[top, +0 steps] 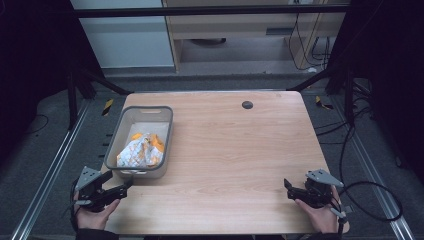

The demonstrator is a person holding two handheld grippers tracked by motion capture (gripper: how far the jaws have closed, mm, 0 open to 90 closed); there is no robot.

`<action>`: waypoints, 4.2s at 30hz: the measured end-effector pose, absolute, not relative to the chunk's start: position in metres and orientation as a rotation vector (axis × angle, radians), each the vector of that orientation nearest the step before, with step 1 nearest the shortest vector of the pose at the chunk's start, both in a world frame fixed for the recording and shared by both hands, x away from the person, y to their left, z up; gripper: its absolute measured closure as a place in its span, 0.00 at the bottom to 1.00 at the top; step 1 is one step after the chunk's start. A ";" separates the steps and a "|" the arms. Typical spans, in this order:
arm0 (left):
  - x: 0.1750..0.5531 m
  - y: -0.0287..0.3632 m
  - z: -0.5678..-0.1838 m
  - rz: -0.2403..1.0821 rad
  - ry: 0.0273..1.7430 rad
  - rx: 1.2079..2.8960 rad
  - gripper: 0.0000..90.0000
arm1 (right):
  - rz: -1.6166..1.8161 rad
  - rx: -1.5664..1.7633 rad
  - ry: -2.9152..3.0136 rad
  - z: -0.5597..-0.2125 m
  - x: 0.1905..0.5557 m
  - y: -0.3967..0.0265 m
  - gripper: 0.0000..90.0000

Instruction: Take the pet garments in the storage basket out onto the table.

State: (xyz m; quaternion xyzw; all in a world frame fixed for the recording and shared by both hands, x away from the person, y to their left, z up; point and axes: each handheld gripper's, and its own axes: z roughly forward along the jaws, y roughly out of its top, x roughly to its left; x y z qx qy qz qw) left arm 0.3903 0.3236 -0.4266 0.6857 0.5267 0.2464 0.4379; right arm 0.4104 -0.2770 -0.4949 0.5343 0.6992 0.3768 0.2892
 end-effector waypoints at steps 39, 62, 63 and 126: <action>0.429 0.317 -0.372 0.594 1.227 1.789 0.18 | 1.005 1.431 1.862 -0.495 0.411 -0.280 0.08; 0.467 0.307 -0.361 0.574 1.253 1.897 0.18 | 1.019 1.442 1.878 -0.496 0.411 -0.281 0.08; 0.468 0.307 -0.361 0.572 1.251 1.901 0.18 | 1.019 1.442 1.878 -0.496 0.411 -0.281 0.08; 0.538 0.284 -0.399 0.429 1.406 2.195 0.31 | 1.038 1.444 1.901 -0.496 0.413 -0.280 0.08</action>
